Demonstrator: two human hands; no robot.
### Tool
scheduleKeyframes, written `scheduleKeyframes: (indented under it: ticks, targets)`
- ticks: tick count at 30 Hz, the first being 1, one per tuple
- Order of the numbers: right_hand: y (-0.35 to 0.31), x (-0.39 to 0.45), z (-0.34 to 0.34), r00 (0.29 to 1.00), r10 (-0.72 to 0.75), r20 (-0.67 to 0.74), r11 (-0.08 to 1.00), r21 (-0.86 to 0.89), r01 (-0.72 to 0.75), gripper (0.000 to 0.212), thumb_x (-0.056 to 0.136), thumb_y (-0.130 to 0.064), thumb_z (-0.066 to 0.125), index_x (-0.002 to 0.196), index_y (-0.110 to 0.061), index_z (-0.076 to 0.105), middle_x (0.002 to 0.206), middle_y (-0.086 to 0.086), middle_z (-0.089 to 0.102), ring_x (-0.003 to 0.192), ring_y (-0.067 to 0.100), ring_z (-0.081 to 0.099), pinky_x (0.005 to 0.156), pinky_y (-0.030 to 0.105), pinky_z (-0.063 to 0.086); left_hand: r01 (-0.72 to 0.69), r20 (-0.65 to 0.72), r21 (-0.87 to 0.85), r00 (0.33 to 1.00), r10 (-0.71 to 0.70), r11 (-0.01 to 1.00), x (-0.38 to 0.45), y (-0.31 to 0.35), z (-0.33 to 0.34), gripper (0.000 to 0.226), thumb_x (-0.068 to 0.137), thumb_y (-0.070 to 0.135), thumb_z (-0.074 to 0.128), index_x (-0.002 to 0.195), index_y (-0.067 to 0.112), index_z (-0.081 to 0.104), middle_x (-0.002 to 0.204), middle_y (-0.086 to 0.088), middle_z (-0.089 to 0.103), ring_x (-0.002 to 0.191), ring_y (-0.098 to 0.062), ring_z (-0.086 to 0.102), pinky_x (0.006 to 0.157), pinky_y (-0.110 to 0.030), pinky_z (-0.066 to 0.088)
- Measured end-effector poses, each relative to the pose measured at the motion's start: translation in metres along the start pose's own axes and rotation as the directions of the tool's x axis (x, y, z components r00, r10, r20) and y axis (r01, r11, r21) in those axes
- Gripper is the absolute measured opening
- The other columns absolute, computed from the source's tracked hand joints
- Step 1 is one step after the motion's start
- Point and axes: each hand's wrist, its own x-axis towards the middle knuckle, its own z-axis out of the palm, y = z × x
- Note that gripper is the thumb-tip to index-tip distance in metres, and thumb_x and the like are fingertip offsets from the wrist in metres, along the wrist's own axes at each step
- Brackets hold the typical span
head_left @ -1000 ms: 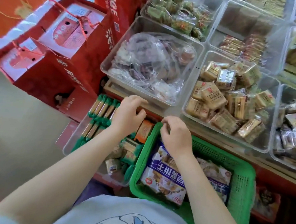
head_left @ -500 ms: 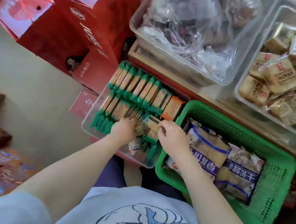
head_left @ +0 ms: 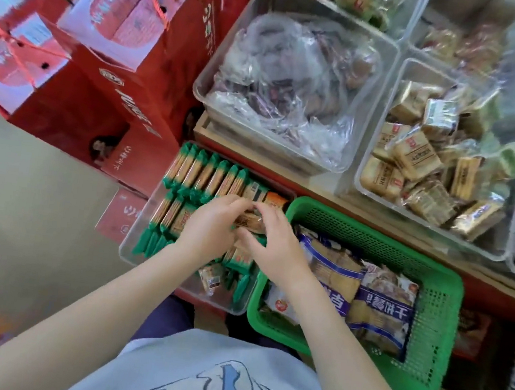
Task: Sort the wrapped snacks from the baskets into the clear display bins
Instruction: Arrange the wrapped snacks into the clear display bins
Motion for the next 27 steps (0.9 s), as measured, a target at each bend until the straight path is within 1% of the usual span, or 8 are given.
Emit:
scheduleKeyframes:
  ticks: [4, 8, 11, 13, 16, 19, 22, 27]
  targets:
    - [-0.002, -0.018, -0.058, 0.968, 0.01, -0.251, 0.995, 0.103, 0.017, 0.037, 0.099, -0.041, 0.058, 0.132, -0.024, 0.058, 0.12, -0.013, 0.057, 0.11, 0.003, 0.052, 0.094, 0.021, 0.042, -0.24, -0.17, -0.011, 0.957, 0.234, 0.971, 0.027, 0.052, -0.014, 0.047, 0.073, -0.002, 0.074, 0.118, 0.011, 0.067, 0.116, -0.005, 0.065, 0.103, -0.026, 0.062, 0.079, -0.039, 0.057]
    - [0.014, -0.037, -0.121, 0.908, 0.016, -0.419, 0.996, 0.09, 0.024, 0.025, 0.096, -0.035, 0.062, 0.117, -0.023, 0.065, 0.107, -0.005, 0.063, 0.098, 0.009, 0.057, 0.081, 0.021, 0.045, -0.219, -0.239, -0.018, 0.948, 0.209, 0.976, 0.052, 0.104, -0.01, 0.056, 0.08, 0.014, 0.076, 0.133, 0.016, 0.058, 0.137, -0.005, 0.056, 0.124, -0.025, 0.053, 0.096, -0.042, 0.053]
    - [0.03, -0.042, -0.169, 0.715, 0.041, -0.698, 0.999, 0.016, -0.041, 0.03, 0.098, -0.033, 0.056, 0.124, -0.019, 0.059, 0.108, -0.002, 0.054, 0.101, 0.014, 0.051, 0.076, 0.022, 0.038, -0.143, -0.152, 0.087, 0.976, 0.155, 0.986, 0.073, 0.127, -0.008, 0.077, 0.091, 0.034, 0.067, 0.155, 0.015, 0.029, 0.159, -0.006, 0.03, 0.148, -0.022, 0.025, 0.118, -0.032, 0.021]
    - [0.043, -0.035, -0.201, 0.543, 0.035, -0.839, 0.994, -0.027, -0.106, 0.033, 0.097, -0.032, 0.056, 0.125, -0.013, 0.055, 0.113, 0.003, 0.052, 0.106, 0.018, 0.046, 0.08, 0.027, 0.037, -0.108, -0.043, 0.222, 0.992, 0.12, 0.969, 0.087, 0.13, -0.003, 0.082, 0.095, 0.043, 0.058, 0.158, 0.015, 0.014, 0.165, -0.006, 0.013, 0.153, -0.02, 0.007, 0.12, -0.031, 0.001]
    - [0.064, -0.009, -0.245, 0.408, 0.01, -0.913, 0.974, -0.084, -0.211, 0.03, 0.09, -0.023, 0.058, 0.115, -0.006, 0.05, 0.114, 0.016, 0.049, 0.105, 0.029, 0.047, 0.073, 0.033, 0.042, -0.087, 0.121, 0.389, 0.992, 0.043, 0.917, 0.095, 0.123, 0.004, 0.086, 0.096, 0.048, 0.051, 0.159, 0.018, 0.001, 0.167, -0.004, 0.001, 0.153, -0.018, -0.007, 0.124, -0.037, -0.004]
    - [0.078, 0.021, -0.272, 0.48, 0.042, -0.876, 0.944, -0.123, -0.308, 0.021, 0.09, -0.015, 0.056, 0.108, -0.006, 0.05, 0.116, 0.019, 0.046, 0.105, 0.032, 0.049, 0.074, 0.034, 0.044, -0.097, 0.158, 0.431, 0.987, 0.03, 0.897, 0.092, 0.119, 0.008, 0.089, 0.096, 0.046, 0.051, 0.157, 0.021, -0.01, 0.166, -0.002, -0.008, 0.152, -0.016, -0.014, 0.123, -0.036, -0.007]
    - [0.094, 0.041, -0.272, 0.614, 0.064, -0.787, 0.876, -0.25, -0.412, 0.021, 0.094, -0.013, 0.052, 0.115, -0.009, 0.053, 0.132, 0.02, 0.049, 0.122, 0.037, 0.045, 0.1, 0.046, 0.045, -0.071, 0.158, 0.422, 0.987, 0.004, 0.904, 0.092, 0.121, 0.008, 0.089, 0.096, 0.044, 0.05, 0.156, 0.022, -0.013, 0.165, -0.001, -0.012, 0.151, -0.016, -0.016, 0.122, -0.035, -0.01]
    - [0.109, 0.047, -0.265, 0.719, 0.205, -0.665, 0.788, -0.324, -0.524, 0.048, 0.103, -0.024, 0.032, 0.151, -0.022, 0.028, 0.166, 0.012, 0.014, 0.153, 0.036, 0.008, 0.122, 0.059, 0.008, -0.071, 0.179, 0.409, 0.984, -0.004, 0.91, 0.092, 0.119, 0.007, 0.091, 0.095, 0.043, 0.051, 0.157, 0.023, -0.012, 0.165, 0.001, -0.013, 0.15, -0.014, -0.018, 0.124, -0.038, -0.007]
